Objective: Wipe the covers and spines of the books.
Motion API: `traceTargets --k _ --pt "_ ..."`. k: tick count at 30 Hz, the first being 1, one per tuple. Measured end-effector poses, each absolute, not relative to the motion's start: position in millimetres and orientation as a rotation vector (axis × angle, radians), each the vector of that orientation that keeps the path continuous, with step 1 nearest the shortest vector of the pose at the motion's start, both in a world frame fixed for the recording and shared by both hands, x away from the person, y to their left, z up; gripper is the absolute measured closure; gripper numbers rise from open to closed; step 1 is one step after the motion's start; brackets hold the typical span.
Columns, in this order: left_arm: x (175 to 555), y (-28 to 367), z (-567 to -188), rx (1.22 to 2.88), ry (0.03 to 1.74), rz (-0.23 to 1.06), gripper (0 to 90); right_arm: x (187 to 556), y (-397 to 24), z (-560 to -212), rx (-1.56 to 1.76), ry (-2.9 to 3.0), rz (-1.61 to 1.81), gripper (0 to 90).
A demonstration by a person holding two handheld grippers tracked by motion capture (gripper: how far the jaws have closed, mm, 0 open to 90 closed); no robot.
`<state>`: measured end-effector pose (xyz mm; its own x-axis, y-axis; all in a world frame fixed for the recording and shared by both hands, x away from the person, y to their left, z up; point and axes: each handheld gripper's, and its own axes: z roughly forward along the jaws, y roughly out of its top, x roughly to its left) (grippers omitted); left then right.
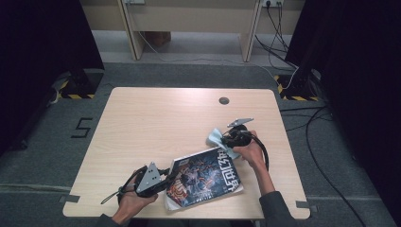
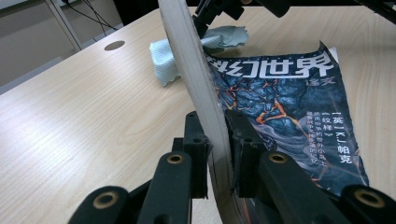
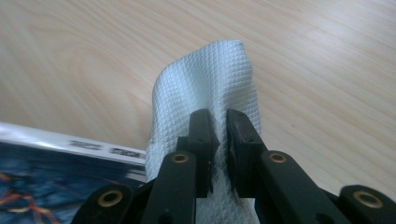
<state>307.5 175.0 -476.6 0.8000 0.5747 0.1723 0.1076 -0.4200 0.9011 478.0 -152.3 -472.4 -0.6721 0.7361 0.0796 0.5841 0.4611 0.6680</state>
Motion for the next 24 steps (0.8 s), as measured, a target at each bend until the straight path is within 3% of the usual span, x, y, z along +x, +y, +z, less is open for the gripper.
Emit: traceTargets --k 24 --pt "308.5 176.1 -479.9 1.975 0.521 0.568 79.6 388.0 -44.9 -404.6 0.633 2.583 1.358 81.7"
